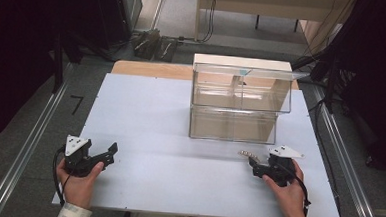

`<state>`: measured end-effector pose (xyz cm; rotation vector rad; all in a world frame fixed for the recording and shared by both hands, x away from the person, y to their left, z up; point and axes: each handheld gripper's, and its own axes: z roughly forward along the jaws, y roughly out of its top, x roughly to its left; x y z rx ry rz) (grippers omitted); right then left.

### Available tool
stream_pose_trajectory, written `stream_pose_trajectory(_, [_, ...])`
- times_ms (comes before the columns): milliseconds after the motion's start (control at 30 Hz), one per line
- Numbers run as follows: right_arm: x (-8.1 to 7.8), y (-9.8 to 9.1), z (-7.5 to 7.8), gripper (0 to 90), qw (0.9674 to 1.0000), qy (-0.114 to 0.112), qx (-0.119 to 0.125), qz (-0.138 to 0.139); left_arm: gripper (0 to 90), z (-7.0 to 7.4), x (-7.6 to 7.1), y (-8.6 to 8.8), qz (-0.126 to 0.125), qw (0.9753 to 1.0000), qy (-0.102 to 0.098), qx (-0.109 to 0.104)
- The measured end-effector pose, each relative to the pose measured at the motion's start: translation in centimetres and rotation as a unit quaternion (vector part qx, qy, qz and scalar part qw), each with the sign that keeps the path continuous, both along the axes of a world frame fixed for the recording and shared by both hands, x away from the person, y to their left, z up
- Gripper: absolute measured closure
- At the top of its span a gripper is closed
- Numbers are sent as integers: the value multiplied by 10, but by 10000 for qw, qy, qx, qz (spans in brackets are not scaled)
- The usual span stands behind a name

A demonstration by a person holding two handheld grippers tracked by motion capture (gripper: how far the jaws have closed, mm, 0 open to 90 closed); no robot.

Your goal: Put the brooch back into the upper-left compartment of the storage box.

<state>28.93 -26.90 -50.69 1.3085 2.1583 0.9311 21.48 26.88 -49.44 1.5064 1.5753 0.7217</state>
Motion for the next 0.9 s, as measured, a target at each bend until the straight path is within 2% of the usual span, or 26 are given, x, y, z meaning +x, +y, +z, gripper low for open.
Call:
stream_pose_trajectory(367, [2,8,-2,177,9999,49,-30,145,80,0,0,0,-2,10000,-2,-2])
stream_pose_trajectory(667, [4,16,-5,279,9995,76,-155,251,81,0,0,0,-13,10000,-3,-6])
stream_pose_trajectory(800, [4,16,-5,360,9994,116,-69,329,82,0,0,0,-9,10000,-3,-10])
stream_pose_trajectory(900, [4,16,-5,377,9993,122,-47,346,82,0,0,0,-14,10000,-2,-7])
